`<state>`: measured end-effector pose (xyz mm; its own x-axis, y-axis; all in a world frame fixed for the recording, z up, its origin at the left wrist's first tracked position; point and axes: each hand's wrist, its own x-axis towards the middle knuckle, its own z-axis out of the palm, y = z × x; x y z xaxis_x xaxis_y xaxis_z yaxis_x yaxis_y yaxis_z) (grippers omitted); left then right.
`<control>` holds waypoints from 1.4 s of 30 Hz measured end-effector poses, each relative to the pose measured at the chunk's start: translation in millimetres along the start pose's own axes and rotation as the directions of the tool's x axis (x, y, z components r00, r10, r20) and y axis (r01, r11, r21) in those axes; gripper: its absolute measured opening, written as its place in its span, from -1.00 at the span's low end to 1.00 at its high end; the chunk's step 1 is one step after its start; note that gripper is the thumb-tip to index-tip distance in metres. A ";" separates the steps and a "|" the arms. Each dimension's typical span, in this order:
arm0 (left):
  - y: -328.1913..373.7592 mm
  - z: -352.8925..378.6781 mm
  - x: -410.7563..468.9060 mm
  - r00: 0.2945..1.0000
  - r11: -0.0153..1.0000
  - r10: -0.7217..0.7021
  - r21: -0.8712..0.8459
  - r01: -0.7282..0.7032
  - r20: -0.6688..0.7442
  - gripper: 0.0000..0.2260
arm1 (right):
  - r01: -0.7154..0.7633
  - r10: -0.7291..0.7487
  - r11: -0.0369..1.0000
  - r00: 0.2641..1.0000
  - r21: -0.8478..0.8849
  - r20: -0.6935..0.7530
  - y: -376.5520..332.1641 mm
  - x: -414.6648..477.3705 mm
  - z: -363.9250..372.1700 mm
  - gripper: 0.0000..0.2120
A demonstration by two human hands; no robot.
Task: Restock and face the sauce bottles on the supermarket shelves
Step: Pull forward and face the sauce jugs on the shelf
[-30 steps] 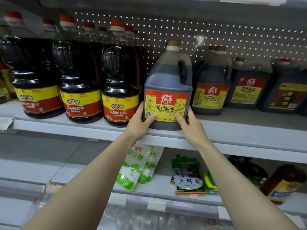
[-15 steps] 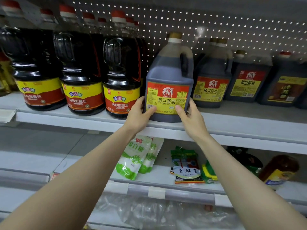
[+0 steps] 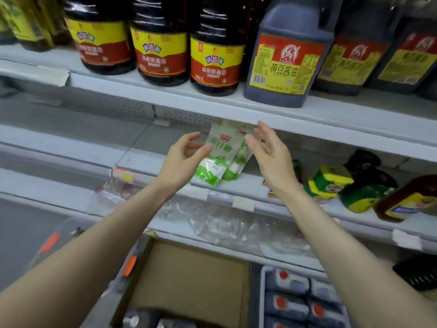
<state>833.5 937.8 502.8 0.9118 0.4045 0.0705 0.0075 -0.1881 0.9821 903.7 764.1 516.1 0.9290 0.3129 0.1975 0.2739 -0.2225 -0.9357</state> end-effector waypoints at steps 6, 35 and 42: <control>-106.0 -51.2 -65.2 0.971 0.971 -0.235 0.022 0.236 -0.047 -0.62 | -0.176 0.171 0.984 0.974 0.025 0.152 69.7 -54.0 81.7 -0.56; -596.3 -160.0 -264.3 0.506 0.501 -0.860 0.080 0.862 -0.063 -0.73 | -0.627 0.728 0.668 0.442 -0.400 0.524 448.8 -325.9 406.0 -0.42; -623.8 -160.0 -255.3 0.550 0.557 -0.830 0.158 0.815 0.089 -0.69 | -0.574 0.684 0.718 0.477 -0.393 0.552 464.1 -347.4 416.6 -0.43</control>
<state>530.4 1095.1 -99.9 0.5323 0.2989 -0.7920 0.8122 0.0834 0.5773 604.4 936.9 -108.6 0.4934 0.5071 -0.7067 -0.2386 -0.7024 -0.6706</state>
